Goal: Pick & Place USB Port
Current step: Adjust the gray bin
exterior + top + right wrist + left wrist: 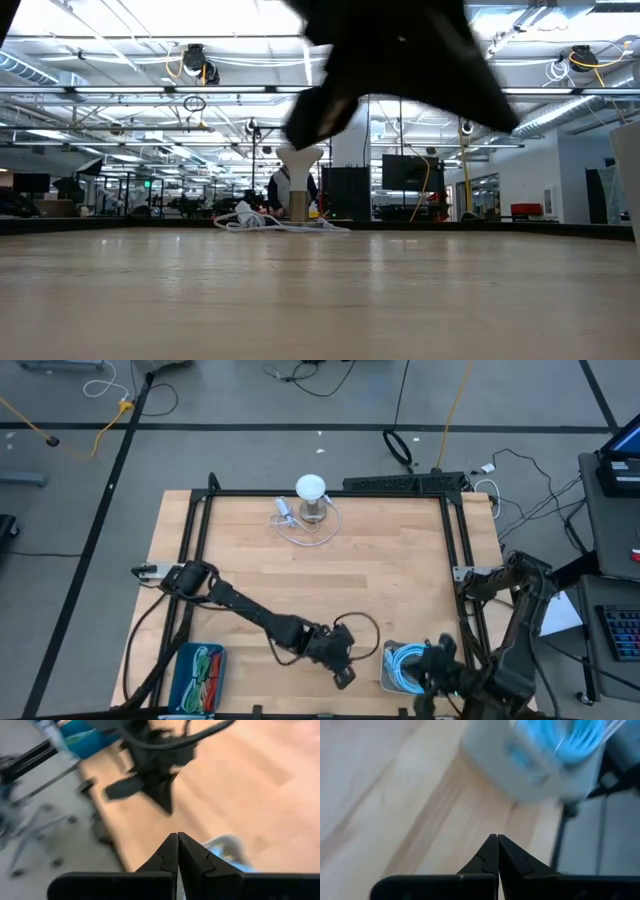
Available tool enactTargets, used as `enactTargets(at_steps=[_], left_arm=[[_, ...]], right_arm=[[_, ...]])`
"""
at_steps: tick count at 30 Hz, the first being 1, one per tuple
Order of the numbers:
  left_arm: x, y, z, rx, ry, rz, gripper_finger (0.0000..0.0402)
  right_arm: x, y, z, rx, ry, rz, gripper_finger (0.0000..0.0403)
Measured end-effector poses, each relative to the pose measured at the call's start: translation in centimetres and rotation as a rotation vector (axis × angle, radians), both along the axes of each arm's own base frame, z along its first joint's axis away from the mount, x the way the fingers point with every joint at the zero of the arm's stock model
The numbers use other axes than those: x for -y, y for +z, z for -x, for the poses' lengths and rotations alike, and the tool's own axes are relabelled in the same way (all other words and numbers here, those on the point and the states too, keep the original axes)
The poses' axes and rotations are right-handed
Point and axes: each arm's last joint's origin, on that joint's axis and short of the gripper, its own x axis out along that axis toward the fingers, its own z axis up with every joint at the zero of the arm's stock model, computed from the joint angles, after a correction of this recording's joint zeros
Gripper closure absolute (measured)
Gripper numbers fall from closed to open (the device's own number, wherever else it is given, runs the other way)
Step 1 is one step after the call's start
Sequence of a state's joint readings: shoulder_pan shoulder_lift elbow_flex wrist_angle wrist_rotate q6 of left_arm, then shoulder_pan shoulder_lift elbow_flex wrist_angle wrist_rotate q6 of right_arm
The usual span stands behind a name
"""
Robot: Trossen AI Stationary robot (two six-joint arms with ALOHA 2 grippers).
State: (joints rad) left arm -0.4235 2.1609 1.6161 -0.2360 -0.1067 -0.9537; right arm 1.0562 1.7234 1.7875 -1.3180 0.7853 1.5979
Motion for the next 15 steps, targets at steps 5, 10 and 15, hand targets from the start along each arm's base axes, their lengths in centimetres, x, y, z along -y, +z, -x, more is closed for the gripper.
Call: enactTargets(at_steps=[5,10,15], left_arm=[[-2.4,1.0,-1.9,0.125,0.026,0.049,0.0401],[-3.7,1.0,-2.4,0.117,0.015,0.063,0.0401],[-3.6,1.0,-2.3,0.118,-0.002,0.06,0.0401]], right_arm=[[2.8,0.4,-2.0,0.004,-0.16,0.072,0.0403],[5.0,0.0,-3.6,-0.051,-0.236,0.147,0.0403],[6.4,0.3,-4.4,-0.031,-0.273,0.213,0.0403]])
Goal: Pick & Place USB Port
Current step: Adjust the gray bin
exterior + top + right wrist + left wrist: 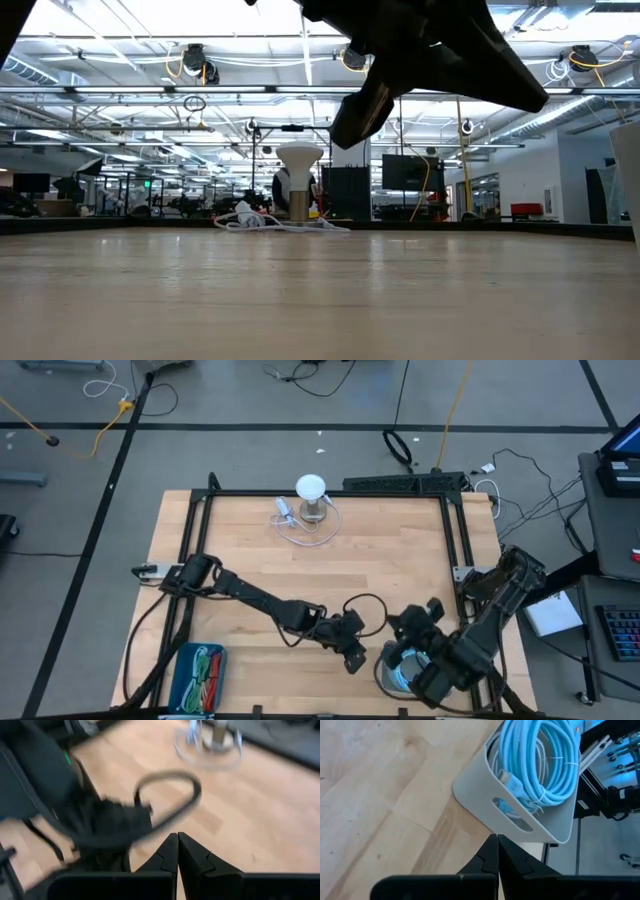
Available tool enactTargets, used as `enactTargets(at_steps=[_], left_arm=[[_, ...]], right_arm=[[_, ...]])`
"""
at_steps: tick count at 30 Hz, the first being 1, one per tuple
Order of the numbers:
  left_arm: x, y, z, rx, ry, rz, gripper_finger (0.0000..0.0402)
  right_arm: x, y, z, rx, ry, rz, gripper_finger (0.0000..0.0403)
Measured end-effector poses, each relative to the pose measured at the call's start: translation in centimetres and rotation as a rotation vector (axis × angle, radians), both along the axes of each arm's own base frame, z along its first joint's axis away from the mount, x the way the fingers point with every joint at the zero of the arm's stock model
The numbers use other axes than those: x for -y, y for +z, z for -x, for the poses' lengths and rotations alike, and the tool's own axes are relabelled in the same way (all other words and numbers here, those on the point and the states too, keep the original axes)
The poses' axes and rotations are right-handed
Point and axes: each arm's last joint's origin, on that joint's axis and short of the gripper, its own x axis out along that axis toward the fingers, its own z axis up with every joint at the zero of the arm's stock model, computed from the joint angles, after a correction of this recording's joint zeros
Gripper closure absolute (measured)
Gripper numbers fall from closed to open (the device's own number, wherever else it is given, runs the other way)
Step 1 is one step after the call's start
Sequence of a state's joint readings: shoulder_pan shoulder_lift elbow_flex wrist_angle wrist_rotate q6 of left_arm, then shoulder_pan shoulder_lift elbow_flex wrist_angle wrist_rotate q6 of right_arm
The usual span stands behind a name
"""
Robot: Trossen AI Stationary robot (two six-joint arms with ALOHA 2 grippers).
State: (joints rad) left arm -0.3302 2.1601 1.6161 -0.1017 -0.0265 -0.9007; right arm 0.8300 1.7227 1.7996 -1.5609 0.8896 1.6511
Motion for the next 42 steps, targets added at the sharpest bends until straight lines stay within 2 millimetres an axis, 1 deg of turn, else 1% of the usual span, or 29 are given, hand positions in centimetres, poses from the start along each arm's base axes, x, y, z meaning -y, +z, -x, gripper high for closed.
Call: enactTargets(at_steps=[3,7,10,13,18,22,26,30,42], left_arm=[[0.0,0.0,0.0,0.003,0.003,0.004,0.0401],[0.4,-0.7,-0.6,0.032,-0.032,0.047,0.0401],[0.8,-2.0,-1.3,0.066,-0.073,0.106,0.0401],[1.1,-3.3,-1.6,0.07,-0.074,0.128,0.0401],[0.7,-3.2,-1.9,0.099,-0.057,0.13,0.0401],[-0.1,-3.2,-2.2,0.102,-0.05,0.134,0.0401],[-0.1,-3.0,-2.3,0.119,-0.05,0.141,0.0401],[0.1,-2.7,-2.4,0.152,-0.055,0.154,0.0401],[-0.6,-2.4,-2.8,0.184,-0.045,0.171,0.0401]], right_arm=[[0.1,0.8,-0.2,0.064,0.039,0.073,0.0403],[-0.4,2.8,-0.8,0.165,0.118,0.19,0.0403],[-1.1,4.9,-1.5,0.257,0.176,0.28,0.0403],[-1.5,7.4,-2.3,0.326,0.238,0.323,0.0403],[-1.8,11.7,-3.2,0.446,0.389,0.369,0.0403],[-2.4,13.5,-3.0,0.516,0.43,0.43,0.0403],[-2.9,14.1,-2.5,0.528,0.432,0.462,0.0403],[-3.1,13.7,-2.2,0.5,0.422,0.476,0.0403],[-3.1,13.4,-2.1,0.491,0.422,0.458,0.0403]])
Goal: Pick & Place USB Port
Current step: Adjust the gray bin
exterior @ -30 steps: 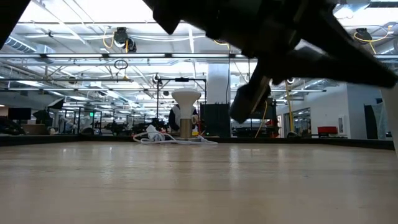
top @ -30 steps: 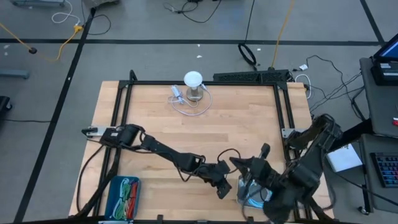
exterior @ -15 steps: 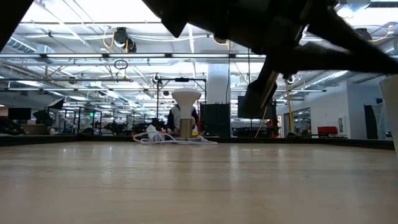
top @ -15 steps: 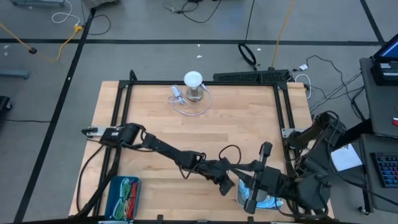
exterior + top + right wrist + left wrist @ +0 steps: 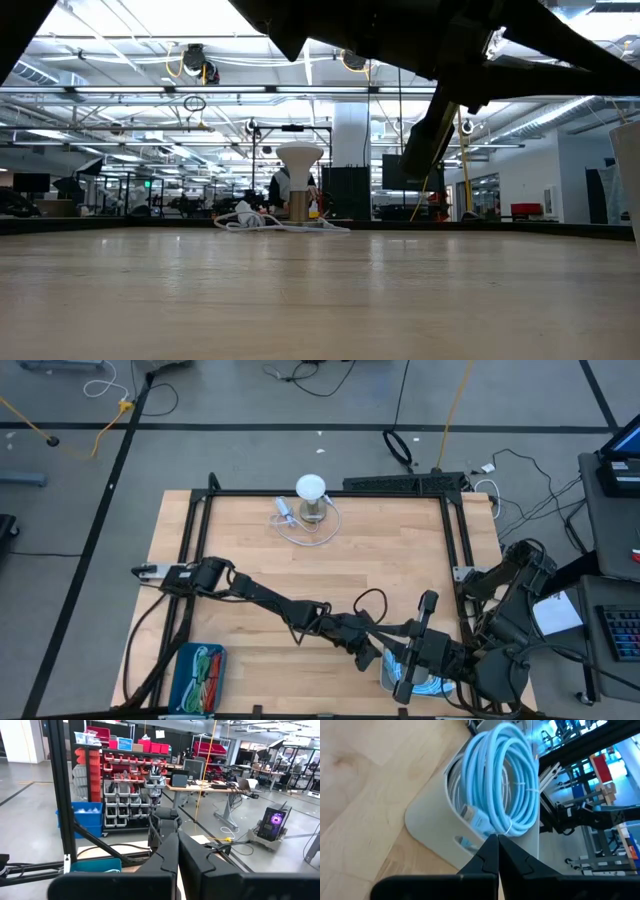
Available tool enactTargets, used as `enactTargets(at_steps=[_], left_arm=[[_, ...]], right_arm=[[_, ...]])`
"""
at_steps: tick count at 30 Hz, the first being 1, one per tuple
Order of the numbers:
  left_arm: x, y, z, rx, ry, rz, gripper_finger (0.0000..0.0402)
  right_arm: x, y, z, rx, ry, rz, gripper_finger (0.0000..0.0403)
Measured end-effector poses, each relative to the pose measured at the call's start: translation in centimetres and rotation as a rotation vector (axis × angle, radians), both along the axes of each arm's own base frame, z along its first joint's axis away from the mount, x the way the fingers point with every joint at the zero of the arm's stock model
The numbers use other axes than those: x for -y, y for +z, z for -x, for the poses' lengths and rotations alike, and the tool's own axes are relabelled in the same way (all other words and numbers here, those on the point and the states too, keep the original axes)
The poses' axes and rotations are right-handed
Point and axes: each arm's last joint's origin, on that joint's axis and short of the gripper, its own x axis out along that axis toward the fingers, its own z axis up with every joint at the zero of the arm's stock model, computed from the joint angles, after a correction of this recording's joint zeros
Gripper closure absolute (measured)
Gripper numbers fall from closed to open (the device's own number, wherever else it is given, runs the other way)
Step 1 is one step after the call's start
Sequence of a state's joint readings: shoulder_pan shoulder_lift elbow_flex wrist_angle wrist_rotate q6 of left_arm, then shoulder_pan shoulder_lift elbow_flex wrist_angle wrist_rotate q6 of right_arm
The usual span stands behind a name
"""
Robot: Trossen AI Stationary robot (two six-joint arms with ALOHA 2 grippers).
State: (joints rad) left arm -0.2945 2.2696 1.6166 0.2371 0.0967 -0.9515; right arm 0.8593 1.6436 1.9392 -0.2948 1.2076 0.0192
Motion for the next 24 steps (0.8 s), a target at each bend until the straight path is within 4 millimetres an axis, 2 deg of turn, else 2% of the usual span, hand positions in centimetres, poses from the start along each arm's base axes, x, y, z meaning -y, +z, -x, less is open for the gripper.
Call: enactTargets(at_steps=[13,24], left_arm=[[0.3,-0.3,-1.2,-0.037,-0.037,-0.031,0.0401],[0.8,-0.3,-2.8,0.001,-0.06,-0.016,0.0401]], right_arm=[[0.0,-0.3,0.0,-0.007,0.003,-0.019,0.0403],[-0.1,-0.3,0.2,-0.01,0.005,-0.015,0.0403]])
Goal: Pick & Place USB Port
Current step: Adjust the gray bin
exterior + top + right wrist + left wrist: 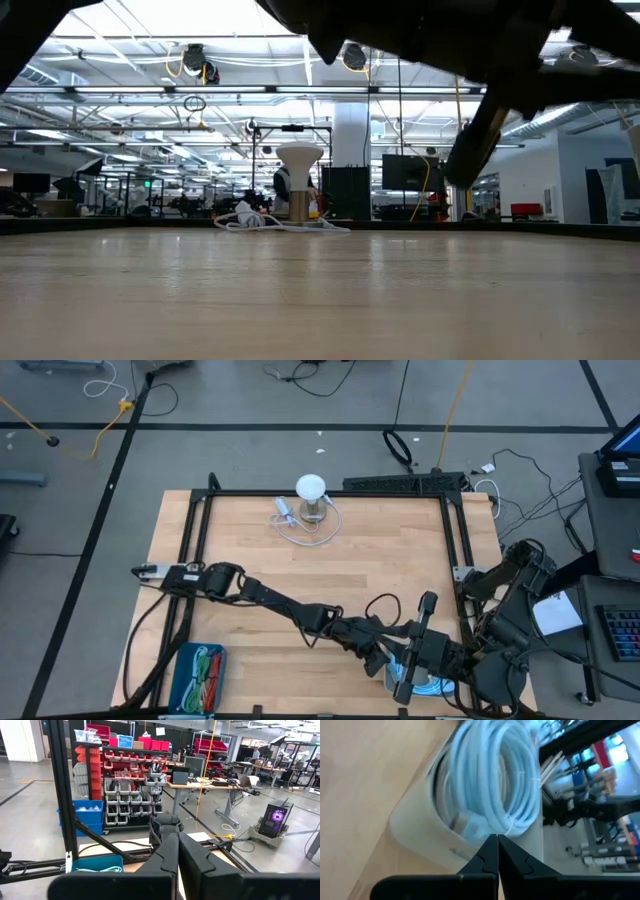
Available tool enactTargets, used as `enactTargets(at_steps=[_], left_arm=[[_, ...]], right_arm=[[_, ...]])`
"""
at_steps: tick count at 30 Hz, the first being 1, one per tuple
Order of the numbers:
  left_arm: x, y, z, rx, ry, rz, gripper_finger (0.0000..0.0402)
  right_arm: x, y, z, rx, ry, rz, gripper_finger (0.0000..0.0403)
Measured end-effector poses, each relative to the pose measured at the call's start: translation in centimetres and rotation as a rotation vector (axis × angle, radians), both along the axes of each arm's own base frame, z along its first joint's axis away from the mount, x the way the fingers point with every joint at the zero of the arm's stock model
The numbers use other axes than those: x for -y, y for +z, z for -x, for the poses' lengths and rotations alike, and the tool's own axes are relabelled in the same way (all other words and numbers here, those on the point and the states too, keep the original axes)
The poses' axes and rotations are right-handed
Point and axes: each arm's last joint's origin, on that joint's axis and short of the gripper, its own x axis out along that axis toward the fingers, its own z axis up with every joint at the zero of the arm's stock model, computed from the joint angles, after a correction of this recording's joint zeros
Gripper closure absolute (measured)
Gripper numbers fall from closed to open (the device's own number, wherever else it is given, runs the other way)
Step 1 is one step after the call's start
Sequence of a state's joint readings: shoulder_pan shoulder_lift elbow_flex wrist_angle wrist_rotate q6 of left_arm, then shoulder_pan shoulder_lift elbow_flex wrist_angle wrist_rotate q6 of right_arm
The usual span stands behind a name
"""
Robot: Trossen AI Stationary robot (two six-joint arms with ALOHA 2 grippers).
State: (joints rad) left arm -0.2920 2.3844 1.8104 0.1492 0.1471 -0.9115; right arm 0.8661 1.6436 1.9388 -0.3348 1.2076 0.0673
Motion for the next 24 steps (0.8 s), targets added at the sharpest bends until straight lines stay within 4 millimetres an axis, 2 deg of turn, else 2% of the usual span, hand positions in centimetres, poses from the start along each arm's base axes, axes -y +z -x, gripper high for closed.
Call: enactTargets(at_steps=[7,10,13,16,19,24], left_arm=[[0.1,0.2,-0.6,0.01,-0.016,-0.015,0.0401],[0.0,2.2,-0.7,0.063,0.009,-0.073,0.0401],[-0.3,5.7,-0.3,0.097,0.009,-0.144,0.0401],[-1.1,7.9,1.4,-0.025,0.032,-0.285,0.0401],[-2.2,9.0,4.1,-0.242,0.082,-0.439,0.0401],[-3.7,11.4,9.3,-0.561,0.135,-0.601,0.0401]], right_arm=[[0.0,0.0,0.0,0.0,-0.001,0.0,0.0403],[-0.1,0.0,0.1,0.001,0.001,0.0,0.0403],[-0.4,0.0,0.5,0.004,-0.028,0.004,0.0403],[-0.8,0.0,1.2,0.005,-0.057,0.014,0.0403],[-1.3,-0.4,2.0,-0.012,-0.057,0.035,0.0403],[-0.7,-2.8,2.2,-0.111,-0.009,-0.019,0.0403]])
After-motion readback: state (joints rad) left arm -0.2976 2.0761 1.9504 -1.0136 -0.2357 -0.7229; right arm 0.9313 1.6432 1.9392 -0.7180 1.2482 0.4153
